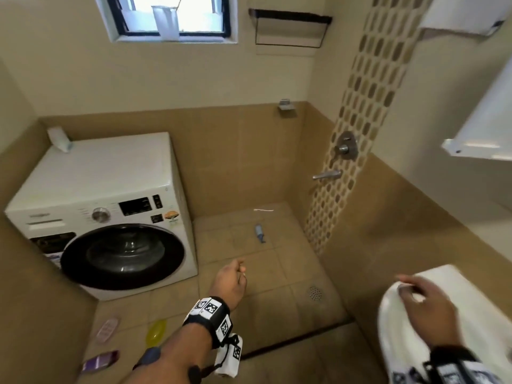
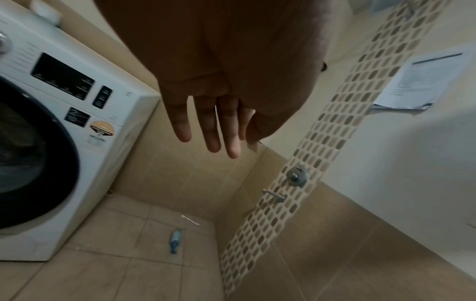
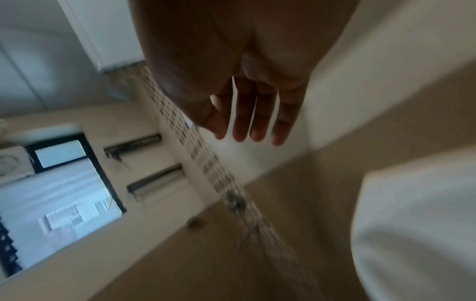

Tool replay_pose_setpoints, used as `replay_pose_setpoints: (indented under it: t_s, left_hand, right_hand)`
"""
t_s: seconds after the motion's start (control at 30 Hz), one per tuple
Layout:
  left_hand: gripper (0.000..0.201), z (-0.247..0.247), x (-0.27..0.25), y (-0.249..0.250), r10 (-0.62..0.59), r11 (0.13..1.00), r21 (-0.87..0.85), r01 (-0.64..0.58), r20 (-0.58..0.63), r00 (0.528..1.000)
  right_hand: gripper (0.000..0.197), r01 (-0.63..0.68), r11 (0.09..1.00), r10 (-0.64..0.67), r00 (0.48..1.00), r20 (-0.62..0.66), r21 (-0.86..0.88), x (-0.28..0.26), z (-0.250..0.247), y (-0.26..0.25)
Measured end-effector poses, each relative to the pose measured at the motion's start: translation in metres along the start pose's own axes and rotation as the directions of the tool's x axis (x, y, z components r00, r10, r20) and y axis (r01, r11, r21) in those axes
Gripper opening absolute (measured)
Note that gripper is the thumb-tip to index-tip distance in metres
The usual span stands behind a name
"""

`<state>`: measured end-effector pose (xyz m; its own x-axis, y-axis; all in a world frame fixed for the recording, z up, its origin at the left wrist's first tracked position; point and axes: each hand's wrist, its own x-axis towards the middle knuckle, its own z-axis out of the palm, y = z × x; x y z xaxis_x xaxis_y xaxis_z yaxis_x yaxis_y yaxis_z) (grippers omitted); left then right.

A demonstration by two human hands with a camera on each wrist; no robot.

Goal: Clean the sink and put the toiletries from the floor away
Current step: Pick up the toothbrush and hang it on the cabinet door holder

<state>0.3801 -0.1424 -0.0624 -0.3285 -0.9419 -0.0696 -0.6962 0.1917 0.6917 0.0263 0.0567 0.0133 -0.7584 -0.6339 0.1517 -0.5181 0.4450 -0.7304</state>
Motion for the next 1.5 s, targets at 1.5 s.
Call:
replay_pose_setpoints:
  t_s: [1.5]
  left_hand:
    - [0.022,-0.103,0.298,-0.064,-0.211,0.977,0.022,0.211,0.049,0.976]
  right_hand:
    - [0.019,-0.546,0.836,0.393,0.669,0.631,0.058,0.261,0.366,-0.086]
